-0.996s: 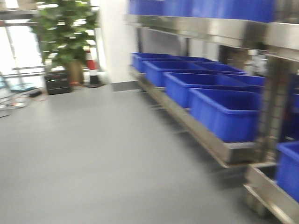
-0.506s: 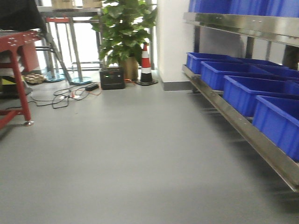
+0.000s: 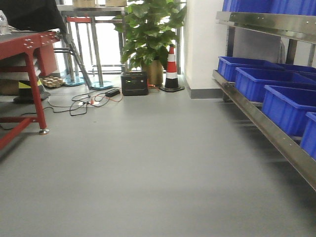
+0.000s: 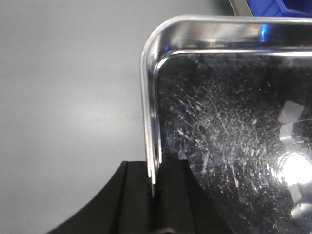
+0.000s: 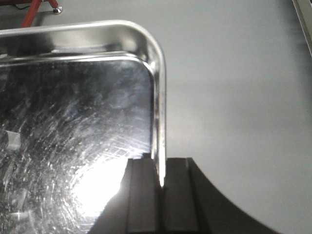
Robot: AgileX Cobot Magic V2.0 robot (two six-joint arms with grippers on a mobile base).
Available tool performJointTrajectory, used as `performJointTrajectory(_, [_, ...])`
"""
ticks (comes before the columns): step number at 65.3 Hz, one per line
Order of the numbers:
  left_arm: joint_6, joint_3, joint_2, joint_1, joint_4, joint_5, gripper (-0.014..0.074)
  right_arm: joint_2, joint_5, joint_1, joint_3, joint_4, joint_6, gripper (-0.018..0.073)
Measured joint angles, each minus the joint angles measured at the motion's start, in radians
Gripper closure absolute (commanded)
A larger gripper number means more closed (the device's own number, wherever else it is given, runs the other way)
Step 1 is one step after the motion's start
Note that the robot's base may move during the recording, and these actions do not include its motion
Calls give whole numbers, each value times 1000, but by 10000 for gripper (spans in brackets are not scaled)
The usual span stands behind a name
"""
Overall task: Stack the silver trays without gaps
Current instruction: 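Carry the silver tray with both grippers while driving across the room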
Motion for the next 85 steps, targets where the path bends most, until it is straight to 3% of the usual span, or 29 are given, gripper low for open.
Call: performJointTrajectory(85, [0,0,0,0,0,0,613,0,0,0,0,0,0,634])
